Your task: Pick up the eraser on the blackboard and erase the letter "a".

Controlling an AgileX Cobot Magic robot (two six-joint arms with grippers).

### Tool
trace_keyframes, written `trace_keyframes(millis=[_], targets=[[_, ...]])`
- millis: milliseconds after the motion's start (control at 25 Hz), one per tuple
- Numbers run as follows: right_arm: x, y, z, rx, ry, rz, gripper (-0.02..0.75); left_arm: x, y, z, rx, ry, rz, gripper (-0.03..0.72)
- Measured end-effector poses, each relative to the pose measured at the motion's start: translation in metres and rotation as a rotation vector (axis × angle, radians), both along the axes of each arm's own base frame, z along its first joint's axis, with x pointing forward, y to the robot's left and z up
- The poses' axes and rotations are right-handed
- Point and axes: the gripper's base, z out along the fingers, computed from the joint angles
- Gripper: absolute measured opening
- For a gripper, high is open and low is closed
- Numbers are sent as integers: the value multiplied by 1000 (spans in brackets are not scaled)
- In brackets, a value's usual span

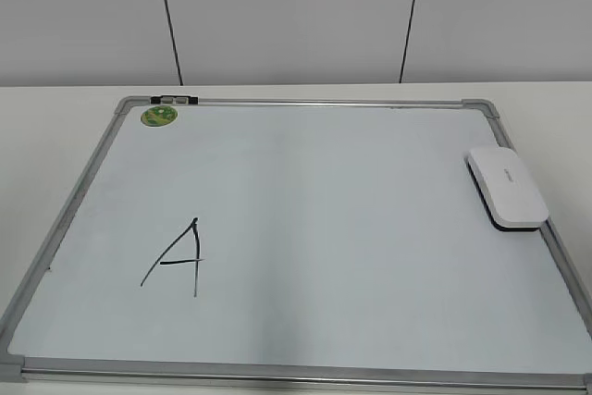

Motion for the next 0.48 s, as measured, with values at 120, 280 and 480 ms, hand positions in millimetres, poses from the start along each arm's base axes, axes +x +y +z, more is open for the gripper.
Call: trace_keyframes(millis=[120,280,480], targets=[[-30,1,-10,8,-37,9,587,-22,0,-14,-4,-20,4,485],[-64,1,-27,9,-79,21,587,-37,-2,-34,-32,-34,18,484],[-91,-2,-48,-12,-115,13,587,-49,-4,-51,-45,-56,-4,482]])
